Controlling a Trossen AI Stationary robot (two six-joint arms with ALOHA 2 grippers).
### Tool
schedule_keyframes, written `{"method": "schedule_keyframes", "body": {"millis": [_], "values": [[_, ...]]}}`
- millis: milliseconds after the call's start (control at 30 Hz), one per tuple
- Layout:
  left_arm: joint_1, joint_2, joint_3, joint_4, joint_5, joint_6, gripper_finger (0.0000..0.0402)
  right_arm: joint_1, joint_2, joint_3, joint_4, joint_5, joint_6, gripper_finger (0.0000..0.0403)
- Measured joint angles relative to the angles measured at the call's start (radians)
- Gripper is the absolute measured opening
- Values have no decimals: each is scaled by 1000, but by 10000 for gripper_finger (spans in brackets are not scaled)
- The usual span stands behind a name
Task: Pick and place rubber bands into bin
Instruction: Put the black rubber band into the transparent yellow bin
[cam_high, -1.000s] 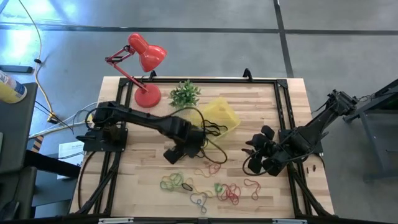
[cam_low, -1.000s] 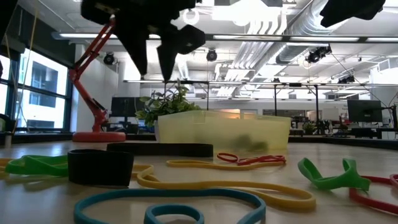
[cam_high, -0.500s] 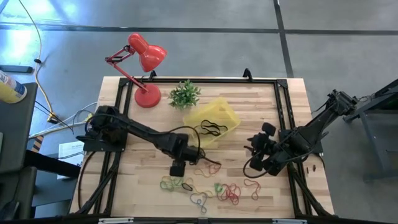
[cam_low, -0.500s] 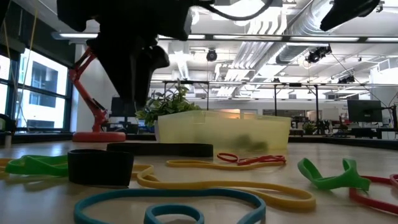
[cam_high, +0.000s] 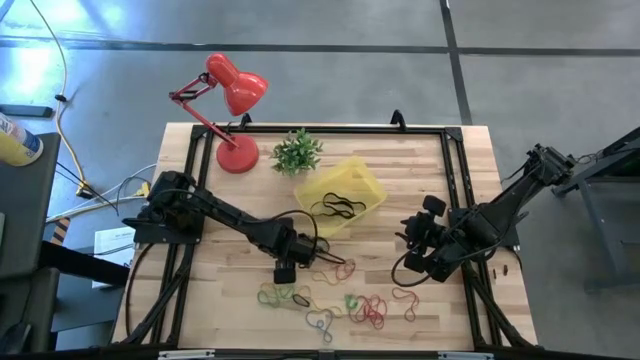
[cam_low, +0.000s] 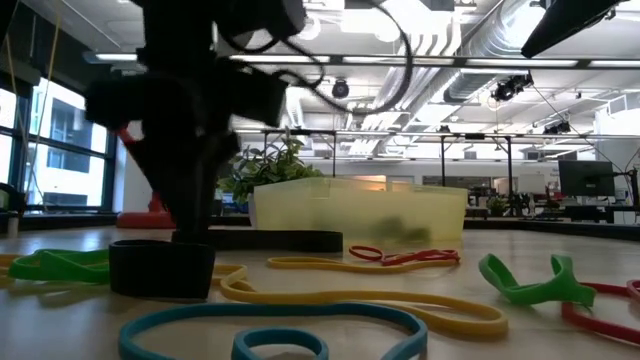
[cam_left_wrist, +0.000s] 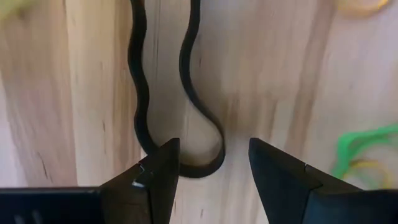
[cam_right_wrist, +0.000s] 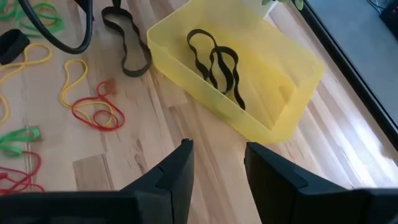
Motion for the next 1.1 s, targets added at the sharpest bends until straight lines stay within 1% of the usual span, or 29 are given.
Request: {"method": "schedule_keyframes", "body": {"millis": [133, 233, 367, 433, 500, 567, 633, 767, 800, 933, 1000, 1100], "values": [[7, -2, -49, 46, 3, 0, 182, 0, 0, 0, -2, 6, -3, 134], [24, -9, -83, 97, 43, 1, 182, 0, 0, 0, -3, 6, -3, 134], [36, -9, -94, 112, 50, 24, 181, 0, 0, 0, -2, 7, 5, 134], [41, -9, -94, 112, 57, 46, 175, 0, 0, 0, 0, 7, 14, 134], [47, -8, -94, 112, 57, 65, 159, 0, 0, 0, 0, 7, 24, 134], [48, -7, -95, 112, 61, 87, 134, 0, 0, 0, 3, 7, 33, 134], [48, -6, -95, 115, 60, 107, 103, 0, 0, 0, 3, 8, 47, 134], [47, -5, -95, 121, 53, 139, 24, 0, 0, 0, 5, 25, 60, 134], [47, -5, -95, 121, 52, 148, 12, 0, 0, 0, 7, 30, 60, 134], [47, -4, -95, 120, 58, 168, 13, -1, 0, 0, 11, 36, 61, 134], [46, -12, -93, 116, 68, 173, 5, -1, 0, 0, 12, 36, 61, 134], [46, -21, -76, 80, 89, 199, 5, -1, 0, 0, 12, 42, 66, 134]]}}
